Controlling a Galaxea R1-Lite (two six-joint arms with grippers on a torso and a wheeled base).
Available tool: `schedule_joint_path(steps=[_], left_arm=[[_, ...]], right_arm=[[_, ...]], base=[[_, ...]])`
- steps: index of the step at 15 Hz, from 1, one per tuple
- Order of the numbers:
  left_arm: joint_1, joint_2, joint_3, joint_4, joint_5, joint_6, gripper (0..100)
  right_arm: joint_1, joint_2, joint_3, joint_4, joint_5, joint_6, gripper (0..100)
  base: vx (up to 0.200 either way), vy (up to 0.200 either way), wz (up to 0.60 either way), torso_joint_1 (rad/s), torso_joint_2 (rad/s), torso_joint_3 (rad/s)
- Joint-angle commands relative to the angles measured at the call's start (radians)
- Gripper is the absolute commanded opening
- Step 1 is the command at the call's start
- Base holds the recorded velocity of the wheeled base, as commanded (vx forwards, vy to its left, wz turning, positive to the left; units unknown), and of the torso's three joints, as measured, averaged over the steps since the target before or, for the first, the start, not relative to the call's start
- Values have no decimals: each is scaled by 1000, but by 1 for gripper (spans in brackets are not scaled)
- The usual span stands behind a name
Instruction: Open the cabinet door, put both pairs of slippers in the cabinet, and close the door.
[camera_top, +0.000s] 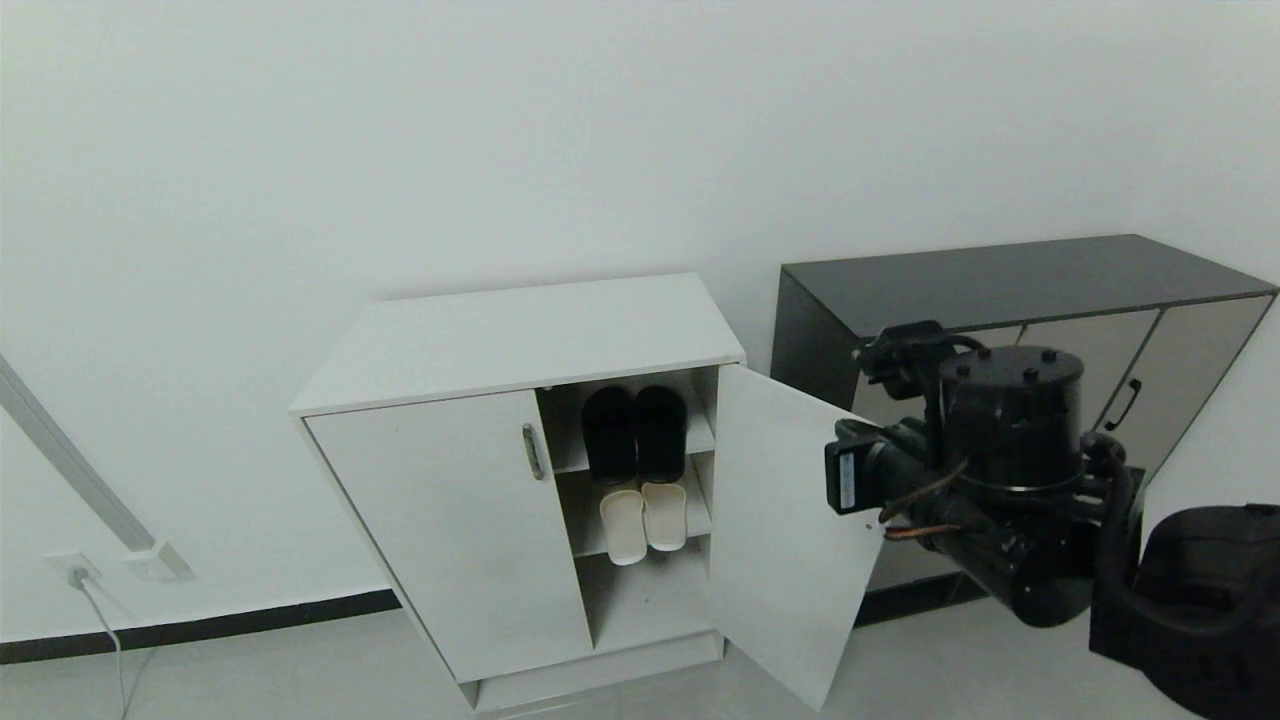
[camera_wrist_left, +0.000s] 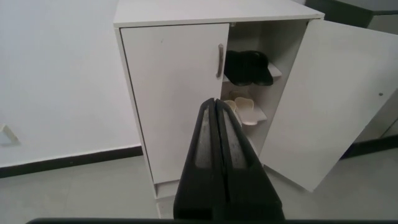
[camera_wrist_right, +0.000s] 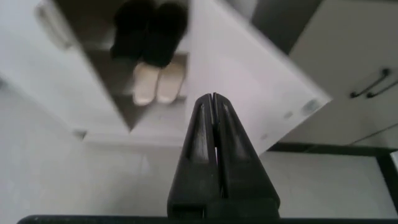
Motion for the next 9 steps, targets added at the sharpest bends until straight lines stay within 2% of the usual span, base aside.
schedule_joint_path(steps=[1, 3, 5, 9], left_arm=[[0, 1, 0, -1, 0, -1, 0], [0, 1, 0, -1, 0, -1, 0], [0, 1, 0, -1, 0, -1, 0], [0, 1, 0, -1, 0, -1, 0]], right_arm=[[-77, 22, -73, 16, 13, -18, 0], [-169, 39, -179, 128, 82, -20, 0], [-219, 57, -240, 179, 118, -18, 0], [-298, 117, -311, 205, 168, -17, 0]], base=[[0, 0, 0, 0, 0, 0], [0, 0, 0, 0, 0, 0], [0, 0, 0, 0, 0, 0], [0, 0, 0, 0, 0, 0]])
